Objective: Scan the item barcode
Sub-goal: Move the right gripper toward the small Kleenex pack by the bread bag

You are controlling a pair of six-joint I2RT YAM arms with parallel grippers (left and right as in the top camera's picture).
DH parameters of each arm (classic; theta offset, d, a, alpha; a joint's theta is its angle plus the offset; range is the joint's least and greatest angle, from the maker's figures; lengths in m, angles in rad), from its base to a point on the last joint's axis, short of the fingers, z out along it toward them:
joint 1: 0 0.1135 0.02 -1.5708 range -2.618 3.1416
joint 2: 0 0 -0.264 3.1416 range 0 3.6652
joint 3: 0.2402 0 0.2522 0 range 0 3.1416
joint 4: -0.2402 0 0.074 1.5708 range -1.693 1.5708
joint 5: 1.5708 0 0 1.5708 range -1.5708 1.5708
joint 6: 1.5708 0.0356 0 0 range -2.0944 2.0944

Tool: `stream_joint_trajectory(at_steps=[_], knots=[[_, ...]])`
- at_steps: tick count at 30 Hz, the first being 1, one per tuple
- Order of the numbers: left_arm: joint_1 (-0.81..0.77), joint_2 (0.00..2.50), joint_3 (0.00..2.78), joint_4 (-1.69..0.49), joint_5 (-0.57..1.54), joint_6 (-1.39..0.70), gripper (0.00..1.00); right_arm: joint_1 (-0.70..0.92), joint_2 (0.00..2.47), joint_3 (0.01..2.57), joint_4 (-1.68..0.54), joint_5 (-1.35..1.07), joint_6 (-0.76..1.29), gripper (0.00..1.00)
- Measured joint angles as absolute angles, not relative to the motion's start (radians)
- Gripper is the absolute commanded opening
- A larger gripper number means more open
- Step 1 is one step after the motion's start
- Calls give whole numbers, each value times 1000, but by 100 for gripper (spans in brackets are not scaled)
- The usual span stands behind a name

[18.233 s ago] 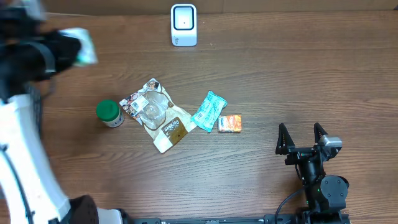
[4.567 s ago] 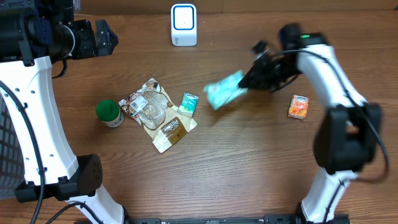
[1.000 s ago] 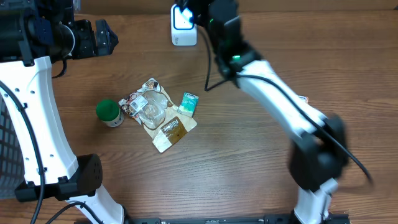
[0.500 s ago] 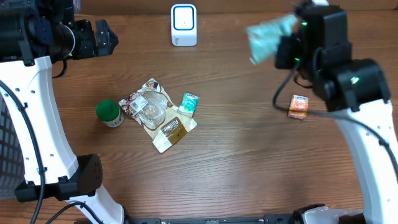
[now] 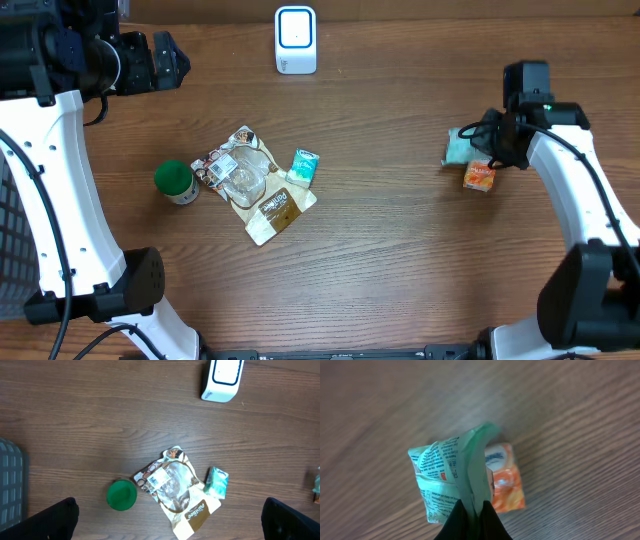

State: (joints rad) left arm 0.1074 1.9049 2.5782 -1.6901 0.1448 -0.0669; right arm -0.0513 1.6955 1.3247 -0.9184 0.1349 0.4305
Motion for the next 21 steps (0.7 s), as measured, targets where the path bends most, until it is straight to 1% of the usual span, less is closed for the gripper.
stream_joint_trajectory(at_steps=[2, 3, 4, 6, 8, 9, 12, 16, 19, 21], knots=[[107, 1905, 2578, -1691, 145, -67, 99, -77, 1727, 1309, -910, 134, 434, 4], [107, 1905, 2578, -1691, 145, -67, 100, -88, 1738, 1308, -907, 135, 434, 6], [107, 1905, 2578, -1691, 145, -67, 99, -105, 1748, 1308, -905, 135, 434, 13], [107, 1905, 2578, -1691, 145, -67, 99, -133, 1755, 1308, -906, 135, 432, 36], [107, 1905, 2578, -1691, 145, -67, 100, -161, 1756, 1308, -906, 134, 442, 67], [107, 1905, 2578, -1691, 145, -67, 99, -173, 1755, 1308, -907, 131, 443, 73], [107, 1905, 2578, -1690, 145, -67, 100, -192, 1755, 1309, -944, 125, 429, 80], [107, 1905, 2578, -1691, 145, -67, 100, -189, 1760, 1377, -1105, 91, 380, 81], [107, 1905, 2578, -1690, 145, -67, 100, -185, 1761, 1511, -1196, 22, 337, 81], [107, 1905, 2578, -1691, 145, -67, 99, -174, 1761, 1601, -1213, -52, 311, 80]])
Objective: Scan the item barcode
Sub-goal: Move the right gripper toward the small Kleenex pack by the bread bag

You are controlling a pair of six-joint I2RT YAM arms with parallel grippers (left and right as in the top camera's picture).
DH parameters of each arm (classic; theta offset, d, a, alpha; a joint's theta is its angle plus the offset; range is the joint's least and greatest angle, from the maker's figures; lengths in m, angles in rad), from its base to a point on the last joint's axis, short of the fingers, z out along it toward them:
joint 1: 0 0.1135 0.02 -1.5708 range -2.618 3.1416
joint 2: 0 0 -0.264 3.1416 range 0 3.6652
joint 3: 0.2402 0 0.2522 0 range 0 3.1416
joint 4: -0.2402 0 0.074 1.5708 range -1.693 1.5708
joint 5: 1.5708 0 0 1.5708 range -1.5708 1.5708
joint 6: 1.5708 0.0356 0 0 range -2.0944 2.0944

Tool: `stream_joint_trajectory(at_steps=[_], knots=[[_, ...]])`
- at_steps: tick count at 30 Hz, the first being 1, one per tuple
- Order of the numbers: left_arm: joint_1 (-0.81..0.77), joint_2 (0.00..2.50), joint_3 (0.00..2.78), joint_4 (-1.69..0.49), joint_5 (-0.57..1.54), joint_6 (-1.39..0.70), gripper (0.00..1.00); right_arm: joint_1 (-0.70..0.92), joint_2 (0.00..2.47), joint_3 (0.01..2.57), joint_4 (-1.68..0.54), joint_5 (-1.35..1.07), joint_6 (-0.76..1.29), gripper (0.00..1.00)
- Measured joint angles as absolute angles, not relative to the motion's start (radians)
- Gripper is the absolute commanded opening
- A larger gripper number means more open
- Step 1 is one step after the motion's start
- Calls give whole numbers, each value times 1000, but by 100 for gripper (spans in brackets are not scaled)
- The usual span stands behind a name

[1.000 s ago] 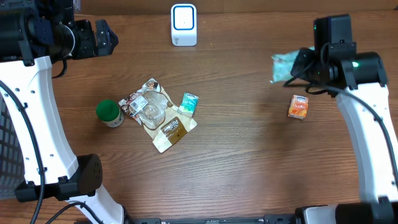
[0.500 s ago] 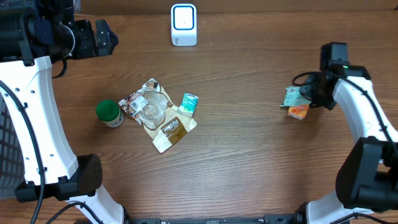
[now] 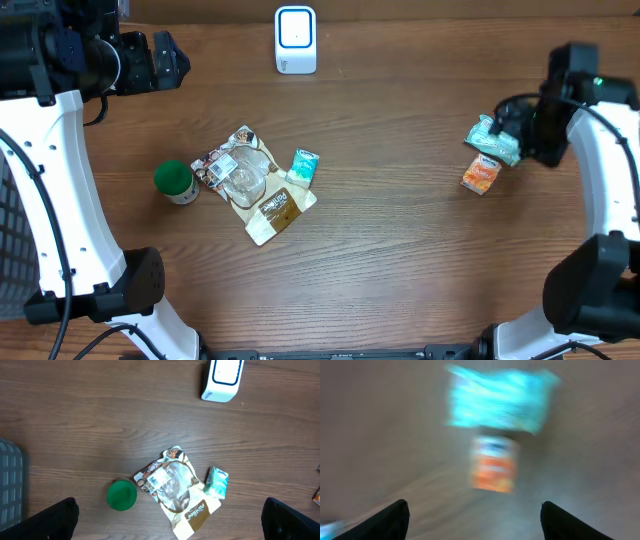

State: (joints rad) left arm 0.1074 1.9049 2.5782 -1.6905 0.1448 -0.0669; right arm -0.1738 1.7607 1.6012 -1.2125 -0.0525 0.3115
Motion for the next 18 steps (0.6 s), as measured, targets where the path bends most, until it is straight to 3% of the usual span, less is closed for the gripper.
stream_joint_trajectory(at_steps=[8, 13, 18], knots=[[107, 1905, 2578, -1691, 145, -67, 100, 27, 1773, 1657, -1066, -354, 327, 67], [107, 1905, 2578, -1690, 145, -67, 99, 246, 1847, 1653, -902, -411, 419, 50], [107, 1905, 2578, -1691, 145, -67, 99, 472, 1963, 1648, -713, -396, 534, 42]])
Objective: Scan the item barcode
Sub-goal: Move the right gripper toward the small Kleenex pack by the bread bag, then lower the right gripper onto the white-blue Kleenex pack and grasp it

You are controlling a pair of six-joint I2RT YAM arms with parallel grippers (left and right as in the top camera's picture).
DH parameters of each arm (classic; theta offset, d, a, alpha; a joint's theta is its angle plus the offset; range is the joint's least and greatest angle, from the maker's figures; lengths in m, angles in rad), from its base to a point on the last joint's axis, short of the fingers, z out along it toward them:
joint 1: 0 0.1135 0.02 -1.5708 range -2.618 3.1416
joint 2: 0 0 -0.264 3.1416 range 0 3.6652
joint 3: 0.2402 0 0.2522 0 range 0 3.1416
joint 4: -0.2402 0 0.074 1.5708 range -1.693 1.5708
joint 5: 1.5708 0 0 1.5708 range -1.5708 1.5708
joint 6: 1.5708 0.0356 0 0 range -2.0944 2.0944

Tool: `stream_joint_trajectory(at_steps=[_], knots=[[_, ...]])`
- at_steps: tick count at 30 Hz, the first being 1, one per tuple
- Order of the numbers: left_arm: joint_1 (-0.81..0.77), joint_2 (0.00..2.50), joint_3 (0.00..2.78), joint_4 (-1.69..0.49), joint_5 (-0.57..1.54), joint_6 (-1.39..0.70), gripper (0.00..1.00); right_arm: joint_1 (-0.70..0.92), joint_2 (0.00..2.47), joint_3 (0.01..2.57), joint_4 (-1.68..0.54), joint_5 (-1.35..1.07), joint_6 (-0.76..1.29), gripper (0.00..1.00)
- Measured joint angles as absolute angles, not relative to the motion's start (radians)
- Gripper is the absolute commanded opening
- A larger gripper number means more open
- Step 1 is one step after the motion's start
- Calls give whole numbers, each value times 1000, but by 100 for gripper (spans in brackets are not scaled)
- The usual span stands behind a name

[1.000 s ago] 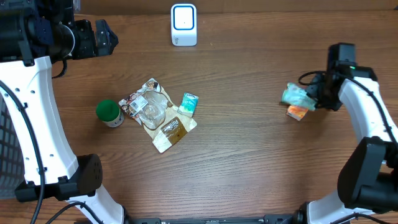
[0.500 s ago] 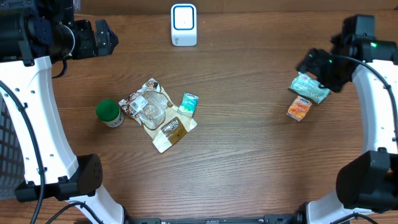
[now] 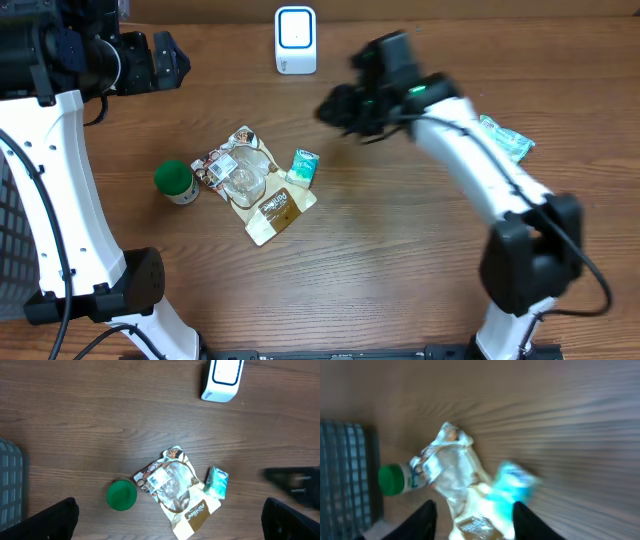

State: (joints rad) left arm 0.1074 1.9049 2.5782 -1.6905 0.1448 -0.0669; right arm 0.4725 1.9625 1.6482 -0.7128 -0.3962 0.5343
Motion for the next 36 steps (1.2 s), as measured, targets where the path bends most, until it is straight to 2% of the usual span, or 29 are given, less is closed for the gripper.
stream_joint_trajectory(at_steps=[4, 9, 20, 25, 31, 36], knots=[[107, 1905, 2578, -1691, 145, -67, 100, 600, 2041, 1646, -627, -351, 631, 42], [107, 1905, 2578, -1691, 145, -67, 100, 664, 2108, 1646, -612, -299, 682, 42], [107, 1905, 2578, -1691, 145, -67, 100, 609, 2118, 1643, -799, -173, 671, 43], [107, 1905, 2578, -1691, 145, -67, 99, 574, 2118, 1643, -831, -164, 660, 47], [107, 1905, 2578, -1691, 145, -67, 100, 572, 2121, 1643, -832, -193, 699, 45], [107, 1905, 2578, -1691, 145, -67, 100, 584, 2160, 1642, -830, -239, 735, 39]])
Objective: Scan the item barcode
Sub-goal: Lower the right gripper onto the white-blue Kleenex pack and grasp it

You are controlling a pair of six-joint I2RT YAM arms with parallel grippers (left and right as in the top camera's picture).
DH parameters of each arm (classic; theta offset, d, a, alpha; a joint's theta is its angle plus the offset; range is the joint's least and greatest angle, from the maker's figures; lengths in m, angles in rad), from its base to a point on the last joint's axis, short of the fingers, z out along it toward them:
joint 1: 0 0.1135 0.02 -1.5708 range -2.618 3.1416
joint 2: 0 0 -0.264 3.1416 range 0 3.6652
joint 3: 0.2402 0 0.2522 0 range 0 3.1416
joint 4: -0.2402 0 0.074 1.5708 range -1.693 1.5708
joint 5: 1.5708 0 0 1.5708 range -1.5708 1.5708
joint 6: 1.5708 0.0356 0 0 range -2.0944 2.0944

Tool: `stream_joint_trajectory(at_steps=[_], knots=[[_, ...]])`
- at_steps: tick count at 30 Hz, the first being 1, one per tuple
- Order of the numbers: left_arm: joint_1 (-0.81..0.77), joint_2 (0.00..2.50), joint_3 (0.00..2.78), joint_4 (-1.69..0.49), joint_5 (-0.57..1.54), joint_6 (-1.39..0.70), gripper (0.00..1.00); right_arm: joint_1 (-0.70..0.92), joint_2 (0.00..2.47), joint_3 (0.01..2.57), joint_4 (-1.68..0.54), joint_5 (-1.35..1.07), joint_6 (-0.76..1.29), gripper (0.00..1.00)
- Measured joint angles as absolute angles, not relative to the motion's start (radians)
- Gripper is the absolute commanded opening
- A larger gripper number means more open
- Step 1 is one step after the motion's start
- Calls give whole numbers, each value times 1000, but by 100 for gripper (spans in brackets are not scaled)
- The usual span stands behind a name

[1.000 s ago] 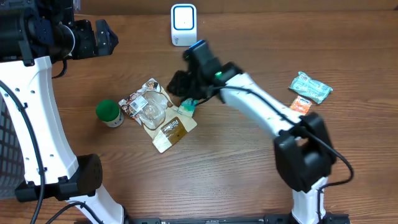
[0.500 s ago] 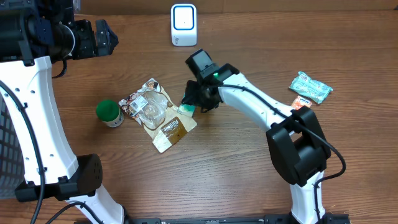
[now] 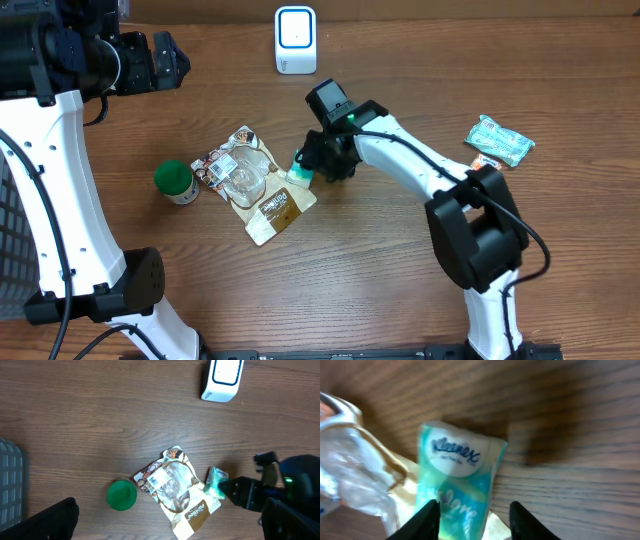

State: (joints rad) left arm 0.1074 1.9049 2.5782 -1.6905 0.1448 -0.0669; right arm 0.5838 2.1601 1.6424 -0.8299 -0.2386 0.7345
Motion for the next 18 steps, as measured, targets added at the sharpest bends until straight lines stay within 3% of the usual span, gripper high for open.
stream_joint_trajectory(at_steps=[3, 7, 14, 18], knots=[[107, 1905, 2578, -1691, 145, -67, 99, 591, 2192, 1642, -830, -259, 749, 31], [107, 1905, 2578, -1691, 145, -67, 99, 593, 2202, 1642, -819, -273, 763, 6], [107, 1905, 2578, -1691, 145, -67, 100, 579, 2204, 1642, -834, -302, 702, 4], [107, 1905, 2578, -1691, 145, -67, 100, 532, 2204, 1662, -959, -361, 504, 4]])
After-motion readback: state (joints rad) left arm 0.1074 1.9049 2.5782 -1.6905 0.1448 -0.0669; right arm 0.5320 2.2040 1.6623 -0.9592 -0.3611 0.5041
